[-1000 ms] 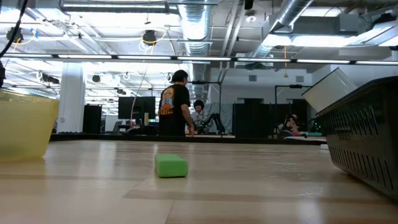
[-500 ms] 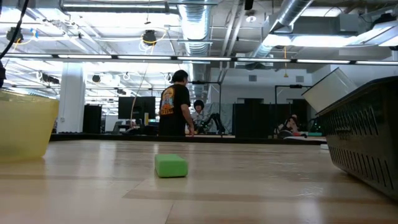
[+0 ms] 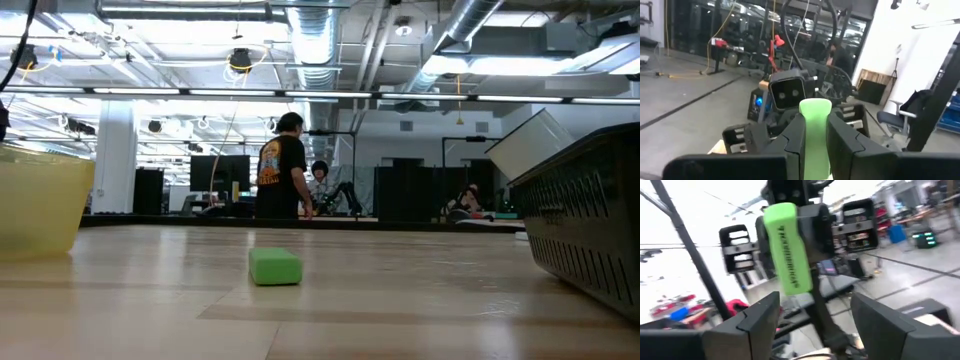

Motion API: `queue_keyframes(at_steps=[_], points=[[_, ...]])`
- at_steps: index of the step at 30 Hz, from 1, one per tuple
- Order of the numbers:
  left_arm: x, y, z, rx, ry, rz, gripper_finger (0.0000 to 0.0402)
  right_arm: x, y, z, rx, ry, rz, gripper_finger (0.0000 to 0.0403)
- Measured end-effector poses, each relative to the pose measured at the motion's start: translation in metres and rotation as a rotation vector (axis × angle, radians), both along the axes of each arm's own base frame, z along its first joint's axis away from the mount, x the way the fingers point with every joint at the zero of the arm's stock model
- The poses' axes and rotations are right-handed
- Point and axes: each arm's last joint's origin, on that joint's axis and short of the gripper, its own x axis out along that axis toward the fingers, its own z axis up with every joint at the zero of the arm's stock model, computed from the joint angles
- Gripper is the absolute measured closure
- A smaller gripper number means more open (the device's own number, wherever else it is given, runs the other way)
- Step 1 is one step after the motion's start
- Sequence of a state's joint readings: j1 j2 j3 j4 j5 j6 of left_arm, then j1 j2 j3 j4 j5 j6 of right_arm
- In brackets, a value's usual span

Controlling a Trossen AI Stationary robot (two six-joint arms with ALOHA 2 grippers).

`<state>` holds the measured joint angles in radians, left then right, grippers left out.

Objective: Pick & Place School Supplies
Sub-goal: Put the green eraser into the right black bin

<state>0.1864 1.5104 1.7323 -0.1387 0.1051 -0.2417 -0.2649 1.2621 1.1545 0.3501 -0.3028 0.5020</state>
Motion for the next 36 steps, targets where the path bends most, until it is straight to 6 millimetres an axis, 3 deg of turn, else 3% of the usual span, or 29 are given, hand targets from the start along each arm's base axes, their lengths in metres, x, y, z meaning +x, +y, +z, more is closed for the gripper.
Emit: queue_keyframes(at_steps=[14, 27, 36], points=[[-0.001, 0.007, 0.0, 0.015, 0.003, -0.001, 0.0362, -0.001, 0.006, 0.007, 0.002, -0.067, 0.063, 0.0175], [0.001, -0.008, 0.007, -0.04, -0.076, -0.06, 0.0362, -0.002, 0.006, 0.009, -0.003, -0.086, 0.063, 0.0194], [0.021, -0.01, -0.006, -0.053, -0.062, -0.076, 0.0362, -0.002, 0.009, 0.01, 0.015, -0.1, 0.081, 0.0202]])
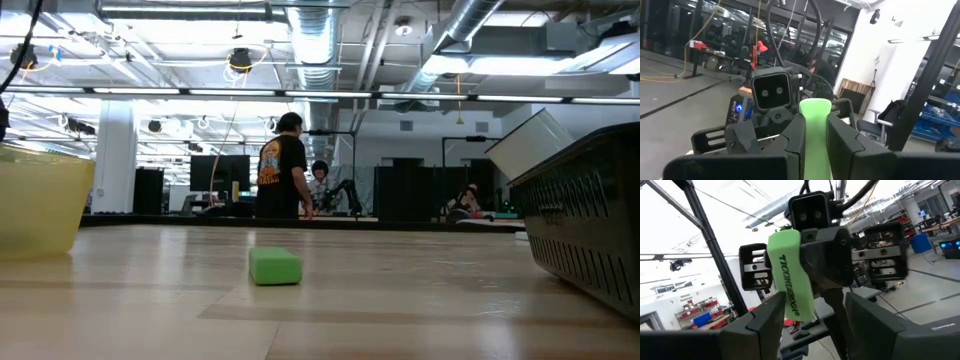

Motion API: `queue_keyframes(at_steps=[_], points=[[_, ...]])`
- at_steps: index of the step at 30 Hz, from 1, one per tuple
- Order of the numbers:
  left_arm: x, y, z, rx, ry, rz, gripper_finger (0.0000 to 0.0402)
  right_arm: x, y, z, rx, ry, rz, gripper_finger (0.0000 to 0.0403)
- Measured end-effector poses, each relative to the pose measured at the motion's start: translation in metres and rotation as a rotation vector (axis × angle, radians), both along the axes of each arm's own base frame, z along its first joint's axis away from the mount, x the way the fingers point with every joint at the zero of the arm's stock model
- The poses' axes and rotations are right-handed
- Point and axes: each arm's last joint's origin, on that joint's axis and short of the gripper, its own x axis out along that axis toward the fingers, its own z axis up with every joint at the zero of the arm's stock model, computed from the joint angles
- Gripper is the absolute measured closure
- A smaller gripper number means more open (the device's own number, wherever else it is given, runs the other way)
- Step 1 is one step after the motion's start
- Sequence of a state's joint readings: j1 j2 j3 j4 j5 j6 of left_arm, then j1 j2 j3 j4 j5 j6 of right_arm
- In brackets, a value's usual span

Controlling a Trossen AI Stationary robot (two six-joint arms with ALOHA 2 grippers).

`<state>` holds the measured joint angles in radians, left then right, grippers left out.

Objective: Pick & Place School Supplies
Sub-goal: Put the green eraser into the right black bin

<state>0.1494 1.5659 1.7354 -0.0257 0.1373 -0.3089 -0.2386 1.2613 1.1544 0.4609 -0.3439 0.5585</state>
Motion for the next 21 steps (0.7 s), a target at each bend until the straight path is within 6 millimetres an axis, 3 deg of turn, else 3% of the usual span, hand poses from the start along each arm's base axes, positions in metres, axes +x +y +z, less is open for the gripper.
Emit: queue_keyframes(at_steps=[14, 21], points=[[-0.003, 0.019, -0.002, 0.008, 0.006, 0.008, 0.0364, 0.001, 0.005, 0.002, 0.003, -0.024, 0.041, 0.0206], [-0.002, 0.013, -0.002, -0.003, 0.007, -0.018, 0.0364, -0.001, 0.006, 0.006, -0.006, -0.045, 0.048, 0.0214]])
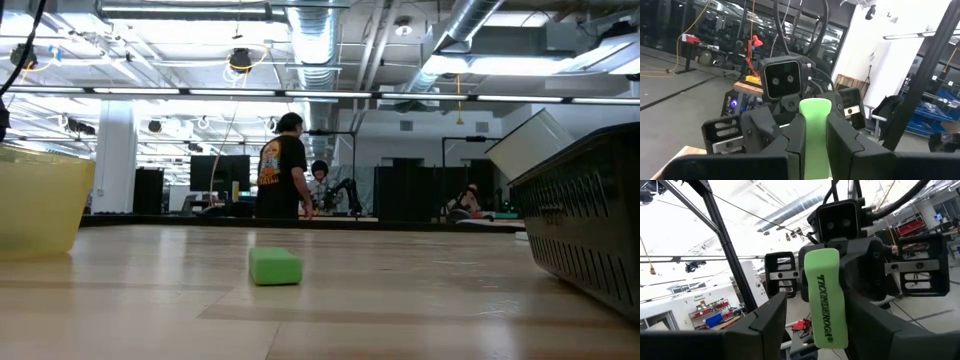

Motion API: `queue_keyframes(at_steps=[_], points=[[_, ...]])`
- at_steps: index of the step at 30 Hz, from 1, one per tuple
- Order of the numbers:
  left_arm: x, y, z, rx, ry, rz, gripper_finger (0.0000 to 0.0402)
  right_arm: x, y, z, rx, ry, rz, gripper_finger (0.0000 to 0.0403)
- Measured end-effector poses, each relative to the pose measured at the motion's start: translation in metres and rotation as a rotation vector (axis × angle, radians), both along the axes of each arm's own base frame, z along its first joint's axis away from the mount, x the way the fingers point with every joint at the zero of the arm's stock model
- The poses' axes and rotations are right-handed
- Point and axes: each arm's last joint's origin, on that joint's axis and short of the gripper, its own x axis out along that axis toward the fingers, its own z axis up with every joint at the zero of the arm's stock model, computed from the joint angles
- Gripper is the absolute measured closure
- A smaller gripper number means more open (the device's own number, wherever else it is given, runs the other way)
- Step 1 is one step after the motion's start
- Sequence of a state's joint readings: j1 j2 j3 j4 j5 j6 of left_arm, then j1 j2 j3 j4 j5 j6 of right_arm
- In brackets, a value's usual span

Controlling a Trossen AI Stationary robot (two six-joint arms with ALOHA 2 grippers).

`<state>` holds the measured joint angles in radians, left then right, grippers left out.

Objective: Pick & Place School Supplies
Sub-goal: Put the green eraser into the right black bin

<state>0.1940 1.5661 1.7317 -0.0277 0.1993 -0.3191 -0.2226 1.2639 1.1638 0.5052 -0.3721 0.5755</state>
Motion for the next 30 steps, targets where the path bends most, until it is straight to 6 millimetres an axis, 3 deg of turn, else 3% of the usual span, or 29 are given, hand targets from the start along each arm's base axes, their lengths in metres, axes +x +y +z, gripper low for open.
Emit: queue_keyframes(at_steps=[30], points=[[0.0066, -0.001, -0.0013, -0.02, -0.032, -0.007, 0.0364, 0.0004, -0.005, -0.0027, 0.001, 0.03, -0.025, 0.0279]])
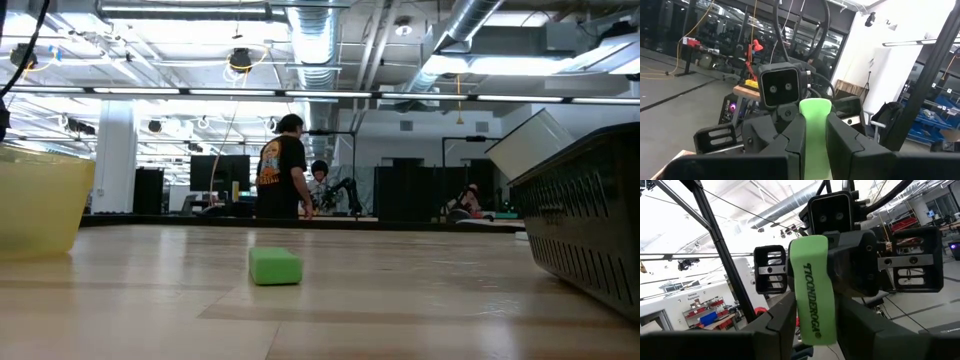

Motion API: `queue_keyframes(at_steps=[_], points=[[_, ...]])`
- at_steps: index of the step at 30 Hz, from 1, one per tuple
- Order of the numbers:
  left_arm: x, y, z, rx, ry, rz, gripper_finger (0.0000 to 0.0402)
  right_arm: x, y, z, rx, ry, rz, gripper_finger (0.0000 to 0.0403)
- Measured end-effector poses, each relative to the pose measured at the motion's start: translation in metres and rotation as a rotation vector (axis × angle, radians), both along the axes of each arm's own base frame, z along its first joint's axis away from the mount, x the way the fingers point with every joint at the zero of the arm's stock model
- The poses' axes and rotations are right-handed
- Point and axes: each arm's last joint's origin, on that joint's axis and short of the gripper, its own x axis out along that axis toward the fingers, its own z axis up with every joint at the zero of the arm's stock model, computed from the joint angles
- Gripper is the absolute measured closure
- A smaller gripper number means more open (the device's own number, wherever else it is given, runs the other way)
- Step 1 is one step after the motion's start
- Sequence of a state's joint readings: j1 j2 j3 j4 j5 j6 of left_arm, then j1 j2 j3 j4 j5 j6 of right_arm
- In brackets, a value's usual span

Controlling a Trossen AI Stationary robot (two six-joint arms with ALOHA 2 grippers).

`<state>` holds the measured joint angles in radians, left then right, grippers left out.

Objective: Pick & Place School Supplies
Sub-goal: Put the green eraser into the right black bin

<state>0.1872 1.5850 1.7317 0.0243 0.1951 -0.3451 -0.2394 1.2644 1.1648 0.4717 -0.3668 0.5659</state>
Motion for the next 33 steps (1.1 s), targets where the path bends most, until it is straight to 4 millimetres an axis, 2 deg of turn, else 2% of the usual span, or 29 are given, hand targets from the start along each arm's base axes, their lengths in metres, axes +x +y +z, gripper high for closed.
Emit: queue_keyframes(at_steps=[8, 14, 33], points=[[-0.0001, -0.0014, 0.0004, 0.003, -0.003, -0.015, 0.0364, 0.0, 0.0, 0.0002, -0.022, -0.004, -0.008, 0.0286], [-0.0003, -0.0014, 0.0007, 0.003, -0.005, -0.016, 0.0364, 0.0, 0.0, 0.0, -0.093, -0.014, -0.035, 0.0346], [-0.0004, -0.0013, 0.0005, 0.002, -0.001, -0.015, 0.0364, 0.0007, -0.0007, -0.0021, -0.15, 0.004, -0.079, 0.0346]])
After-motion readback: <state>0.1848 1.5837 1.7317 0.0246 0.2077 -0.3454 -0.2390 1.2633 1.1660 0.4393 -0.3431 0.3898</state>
